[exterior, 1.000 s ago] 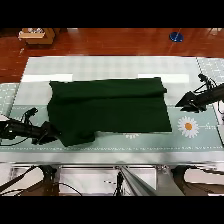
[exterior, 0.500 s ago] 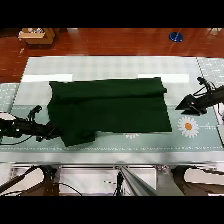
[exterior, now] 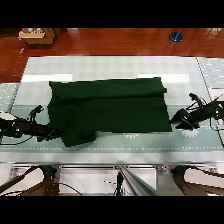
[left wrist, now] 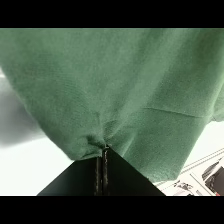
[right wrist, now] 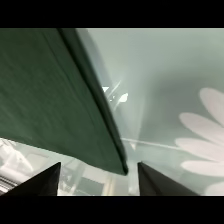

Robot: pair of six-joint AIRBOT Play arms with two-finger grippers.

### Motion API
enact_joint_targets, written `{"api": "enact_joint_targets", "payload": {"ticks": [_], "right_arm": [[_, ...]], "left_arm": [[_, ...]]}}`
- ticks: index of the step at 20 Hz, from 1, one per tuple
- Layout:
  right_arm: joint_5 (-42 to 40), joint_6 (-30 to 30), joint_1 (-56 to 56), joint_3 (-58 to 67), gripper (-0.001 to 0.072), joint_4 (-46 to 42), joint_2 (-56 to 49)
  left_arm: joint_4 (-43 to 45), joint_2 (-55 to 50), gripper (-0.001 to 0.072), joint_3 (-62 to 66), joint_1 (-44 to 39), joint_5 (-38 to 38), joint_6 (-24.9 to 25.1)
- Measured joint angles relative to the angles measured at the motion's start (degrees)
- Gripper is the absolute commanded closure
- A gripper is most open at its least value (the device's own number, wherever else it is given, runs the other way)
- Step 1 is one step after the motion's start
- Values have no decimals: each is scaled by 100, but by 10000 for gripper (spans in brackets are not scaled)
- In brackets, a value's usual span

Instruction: Fold the shirts.

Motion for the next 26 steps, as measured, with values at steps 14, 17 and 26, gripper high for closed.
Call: {"api": "enact_joint_targets", "payload": {"ticks": [14,17,26], "right_arm": [[-564,-422,0,-688,693,1377,678],[-785,-734,0,-660,694,2256,1434],[-2343,-807,466,881,694,3126,1663]], "left_arm": [[-1196,391,680,485,2,-142,699],[-1735,734,680,1010,2,-142,809],[-2262,859,679,1947,-221,1086,743]]}}
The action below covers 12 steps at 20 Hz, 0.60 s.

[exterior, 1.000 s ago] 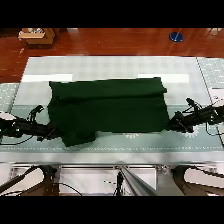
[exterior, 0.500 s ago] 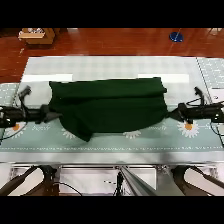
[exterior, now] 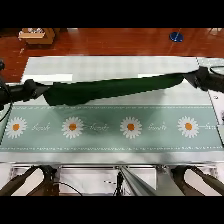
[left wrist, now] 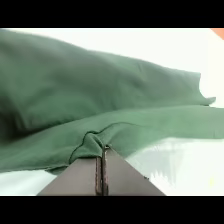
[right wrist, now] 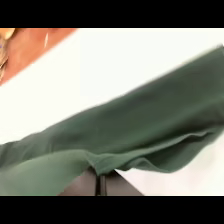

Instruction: Fold the shirts.

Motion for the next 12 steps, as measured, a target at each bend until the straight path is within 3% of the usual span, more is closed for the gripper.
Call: {"api": "enact_joint_targets", "payload": {"ticks": [6,12], "right_arm": [[-1185,186,876,1023,694,-479,-1366],[-1801,280,1150,1294,694,-684,-2382]], "left_arm": [[-70,-813,679,402,-560,1045,192],[-63,-1974,678,949,-713,1311,223]]}}
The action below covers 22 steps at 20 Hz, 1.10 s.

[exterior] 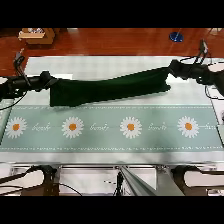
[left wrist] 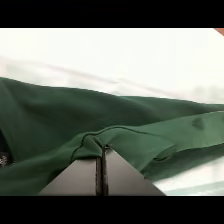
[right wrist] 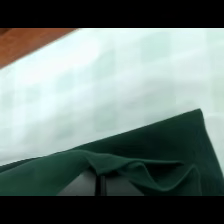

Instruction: Fold the shirts.

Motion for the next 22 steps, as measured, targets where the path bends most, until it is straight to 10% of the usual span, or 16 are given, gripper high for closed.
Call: {"api": "enact_joint_targets", "payload": {"ticks": [3,4,7,13,22], "right_arm": [[-122,9,35,28,668,-57,-343],[-122,11,37,35,554,-59,-437],[-55,13,39,44,396,-208,-597],[170,125,-337,44,219,-955,-299],[962,568,-870,44,185,-1047,-529]], "left_arm": [[2,-420,675,188,-20,35,15],[9,-516,640,225,-20,37,15],[111,-713,147,286,-11,9,13],[409,-767,143,323,520,-754,-31],[487,-769,144,323,857,-1987,-114]]}}
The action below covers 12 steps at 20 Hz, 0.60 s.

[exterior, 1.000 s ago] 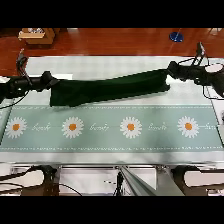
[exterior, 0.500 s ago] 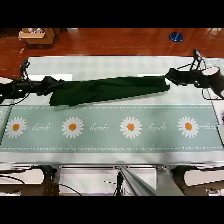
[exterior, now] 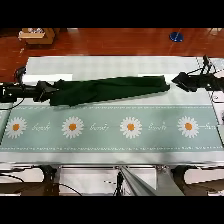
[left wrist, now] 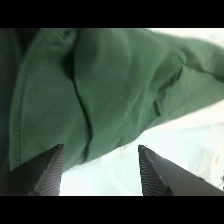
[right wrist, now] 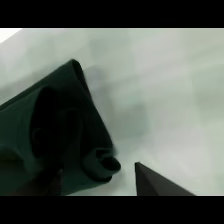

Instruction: Fold the shirts.

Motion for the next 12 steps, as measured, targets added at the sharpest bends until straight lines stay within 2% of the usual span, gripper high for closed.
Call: {"api": "enact_joint_targets", "payload": {"ticks": [4,5,6,7,9,12], "right_arm": [[118,0,219,0,196,564,-391],[118,-2,319,0,298,697,-479],[92,-9,422,7,487,813,-544],[74,-20,531,0,665,876,-610],[7,-52,680,2,694,1067,-632],[20,-254,728,2,695,1156,-369]], "left_arm": [[4,0,144,0,-103,-114,0],[-7,0,144,0,-118,-114,0],[-7,0,144,0,-127,-116,0],[-7,0,175,0,-136,-116,0],[-13,0,466,0,-144,-144,2],[-50,28,632,0,-160,-280,4]]}}
